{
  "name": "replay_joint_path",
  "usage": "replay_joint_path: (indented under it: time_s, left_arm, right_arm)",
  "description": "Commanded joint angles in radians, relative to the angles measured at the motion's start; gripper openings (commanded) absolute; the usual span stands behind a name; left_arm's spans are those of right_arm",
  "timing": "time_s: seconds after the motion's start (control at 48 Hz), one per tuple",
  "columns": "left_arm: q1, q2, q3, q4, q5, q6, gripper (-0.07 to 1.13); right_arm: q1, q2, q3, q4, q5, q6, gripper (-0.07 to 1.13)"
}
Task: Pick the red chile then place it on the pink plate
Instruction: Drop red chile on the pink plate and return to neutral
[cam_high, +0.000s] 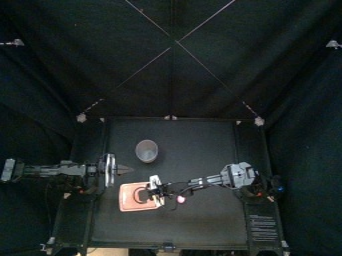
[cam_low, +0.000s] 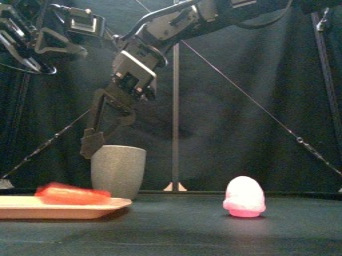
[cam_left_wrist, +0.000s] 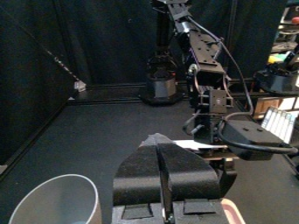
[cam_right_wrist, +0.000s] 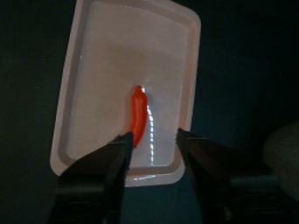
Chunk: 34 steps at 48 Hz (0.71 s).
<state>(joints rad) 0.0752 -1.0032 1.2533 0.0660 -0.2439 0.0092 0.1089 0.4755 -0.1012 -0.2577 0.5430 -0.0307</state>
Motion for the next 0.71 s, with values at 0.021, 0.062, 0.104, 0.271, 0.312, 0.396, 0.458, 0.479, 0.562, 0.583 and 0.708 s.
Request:
replay_joint_path:
  time_s: [0.021, 0.062, 0.104, 0.271, 0.312, 0.396, 0.458, 0.479, 0.562, 0.583, 0.708]
  left_arm:
    - [0.006, 0.003, -0.011, 0.002, -0.006, 0.002, -0.03]
    - [0.006, 0.002, -0.012, 0.002, -0.006, 0.000, -0.03]
    - [0.006, 0.002, -0.011, 0.002, -0.006, 0.002, -0.03]
    - [0.006, 0.002, -0.009, 0.002, -0.005, 0.000, -0.03]
    - [0.008, 0.002, -0.008, 0.002, -0.005, 0.002, -0.03]
    - [0.008, 0.002, -0.009, 0.002, -0.006, 0.002, -0.03]
    - [0.009, 0.002, -0.008, 0.002, -0.005, 0.000, -0.03]
    - [0.009, 0.002, -0.008, 0.002, -0.005, 0.002, -0.03]
    - [0.009, 0.002, -0.005, 0.002, -0.005, 0.000, -0.03]
    - [0.009, 0.002, -0.005, 0.002, -0.005, 0.002, -0.03]
    - [0.011, 0.002, -0.005, 0.002, -0.005, 0.000, -0.03]
  right_arm:
    - [-0.009, -0.078, -0.009, 0.002, 0.006, 0.009, 0.92]
    - [-0.009, -0.109, 0.009, -0.002, 0.003, 0.012, 0.94]
    - [-0.014, -0.146, 0.032, -0.002, -0.003, 0.015, 0.94]
    - [-0.052, -0.321, 0.184, 0.002, -0.117, 0.029, 0.94]
    - [-0.063, -0.380, 0.244, -0.002, -0.172, 0.044, 0.94]
    - [-0.080, -0.468, 0.342, -0.003, -0.258, 0.067, 0.94]
    - [-0.092, -0.531, 0.411, -0.003, -0.311, 0.077, 0.94]
    - [-0.097, -0.561, 0.443, -0.002, -0.337, 0.077, 0.94]
    - [-0.110, -0.632, 0.528, 0.005, -0.394, 0.077, 0.94]
    - [-0.114, -0.649, 0.548, 0.005, -0.410, 0.078, 0.94]
    - [-0.140, -0.765, 0.673, 0.018, -0.495, 0.078, 0.94]
